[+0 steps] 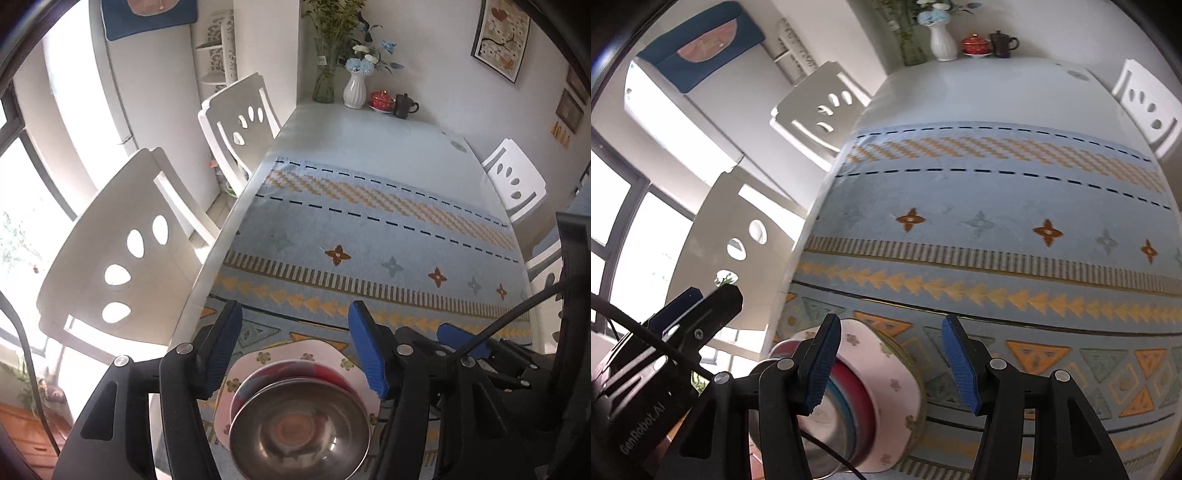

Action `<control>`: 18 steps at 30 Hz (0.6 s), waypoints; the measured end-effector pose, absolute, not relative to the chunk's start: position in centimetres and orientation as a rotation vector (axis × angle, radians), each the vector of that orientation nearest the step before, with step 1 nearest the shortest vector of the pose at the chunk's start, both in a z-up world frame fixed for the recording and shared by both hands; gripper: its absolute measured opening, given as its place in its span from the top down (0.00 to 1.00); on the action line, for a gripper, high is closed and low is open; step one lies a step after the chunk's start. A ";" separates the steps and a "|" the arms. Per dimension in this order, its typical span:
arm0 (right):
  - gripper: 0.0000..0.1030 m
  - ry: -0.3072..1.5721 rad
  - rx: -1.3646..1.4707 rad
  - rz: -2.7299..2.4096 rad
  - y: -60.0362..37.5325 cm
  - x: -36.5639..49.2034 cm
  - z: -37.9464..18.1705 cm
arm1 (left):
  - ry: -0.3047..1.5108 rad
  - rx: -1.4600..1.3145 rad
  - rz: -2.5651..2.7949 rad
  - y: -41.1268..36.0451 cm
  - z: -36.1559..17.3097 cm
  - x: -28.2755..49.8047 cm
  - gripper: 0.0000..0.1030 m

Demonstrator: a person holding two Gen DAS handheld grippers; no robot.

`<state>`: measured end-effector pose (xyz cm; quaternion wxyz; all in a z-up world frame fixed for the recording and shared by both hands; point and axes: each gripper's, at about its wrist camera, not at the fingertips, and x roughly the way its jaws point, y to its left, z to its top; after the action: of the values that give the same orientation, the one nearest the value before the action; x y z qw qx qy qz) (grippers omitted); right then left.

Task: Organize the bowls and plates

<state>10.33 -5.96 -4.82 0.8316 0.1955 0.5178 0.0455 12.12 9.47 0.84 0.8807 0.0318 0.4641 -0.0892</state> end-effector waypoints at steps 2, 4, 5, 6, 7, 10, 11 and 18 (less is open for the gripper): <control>0.47 1.090 0.407 0.091 -6.1 10.2 -4.7 | 0.962 0.065 -0.187 9.1 1.0 12.2 0.44; 0.47 1.090 0.401 0.072 -6.6 10.1 -4.7 | 0.948 0.082 -0.185 8.5 1.1 12.3 0.44; 0.47 1.094 0.397 0.057 -6.9 10.1 -4.8 | 0.943 0.087 -0.185 8.3 1.2 12.2 0.43; 0.47 1.097 0.393 0.041 -7.2 10.0 -4.9 | 0.940 0.089 -0.189 8.1 1.2 12.2 0.43; 0.47 1.099 0.391 0.026 -7.6 9.9 -4.9 | 0.940 0.089 -0.194 7.9 1.1 12.2 0.43; 0.47 1.089 0.374 -0.020 -8.5 9.5 -4.9 | 0.946 0.090 -0.185 7.8 0.9 12.3 0.43; 0.47 1.082 0.365 -0.030 -8.7 9.4 -4.8 | 0.954 0.091 -0.180 7.7 0.8 12.4 0.43; 0.47 1.110 0.336 -0.028 -8.3 9.4 -4.9 | 0.889 0.083 -0.069 9.3 1.2 11.9 0.43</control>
<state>9.41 -8.31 -4.95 0.8365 0.1588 0.5243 -0.0132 11.87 9.34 1.20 0.9015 0.0401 0.4297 -0.0335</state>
